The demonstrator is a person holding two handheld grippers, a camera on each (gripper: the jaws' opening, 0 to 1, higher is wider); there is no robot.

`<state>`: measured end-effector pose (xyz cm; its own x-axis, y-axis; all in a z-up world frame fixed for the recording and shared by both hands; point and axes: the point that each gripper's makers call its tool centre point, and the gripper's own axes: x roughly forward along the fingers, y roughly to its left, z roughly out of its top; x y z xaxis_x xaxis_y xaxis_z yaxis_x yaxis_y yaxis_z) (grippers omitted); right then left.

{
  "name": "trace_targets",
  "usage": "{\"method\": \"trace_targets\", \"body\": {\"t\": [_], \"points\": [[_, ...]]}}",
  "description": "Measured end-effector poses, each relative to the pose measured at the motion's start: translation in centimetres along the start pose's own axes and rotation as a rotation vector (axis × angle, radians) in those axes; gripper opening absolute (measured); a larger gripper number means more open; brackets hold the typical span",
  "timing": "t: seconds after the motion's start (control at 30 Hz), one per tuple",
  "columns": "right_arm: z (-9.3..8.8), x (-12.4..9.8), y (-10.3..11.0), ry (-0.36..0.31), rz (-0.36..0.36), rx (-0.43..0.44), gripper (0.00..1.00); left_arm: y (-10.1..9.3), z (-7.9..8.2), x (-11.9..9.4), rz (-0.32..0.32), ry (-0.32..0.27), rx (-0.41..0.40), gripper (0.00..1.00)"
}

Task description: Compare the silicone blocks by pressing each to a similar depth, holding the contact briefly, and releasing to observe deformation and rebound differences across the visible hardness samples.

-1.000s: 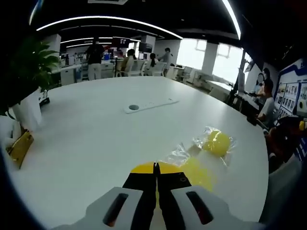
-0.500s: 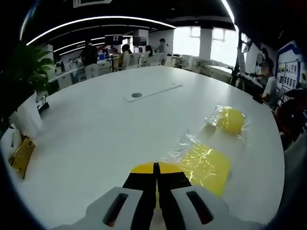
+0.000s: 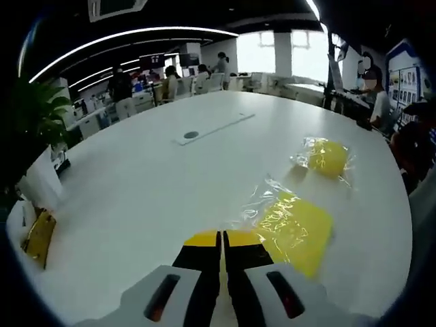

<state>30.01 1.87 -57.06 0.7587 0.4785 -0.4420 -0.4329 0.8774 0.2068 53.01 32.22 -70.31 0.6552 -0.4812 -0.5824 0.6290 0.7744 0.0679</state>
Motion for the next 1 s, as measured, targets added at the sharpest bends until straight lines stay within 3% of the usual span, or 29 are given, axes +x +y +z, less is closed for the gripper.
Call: {"method": "trace_targets", "body": {"t": [0.07,0.17,0.47,0.63,1.0], "points": [[0.1,-0.3,0.2,-0.004,0.007,0.001,0.76,0.6,0.1,-0.3,0.026,0.003,0.032,0.11],[0.2,-0.6,0.2,-0.015,0.006,-0.004,0.75,1.3,0.1,-0.8,0.046,0.007,0.017,0.21],[1.0,-0.9,0.4,-0.053,0.016,-0.013,0.75,2.2,1.5,-3.4,0.106,-0.033,-0.029,0.28],[1.7,-1.2,1.0,-0.079,0.036,-0.036,0.75,1.1,3.1,-6.2,0.120,-0.078,-0.043,0.30],[2.5,-2.4,1.6,-0.129,0.062,-0.060,0.74,-0.9,4.7,-9.7,0.133,-0.128,-0.053,0.34]]}}
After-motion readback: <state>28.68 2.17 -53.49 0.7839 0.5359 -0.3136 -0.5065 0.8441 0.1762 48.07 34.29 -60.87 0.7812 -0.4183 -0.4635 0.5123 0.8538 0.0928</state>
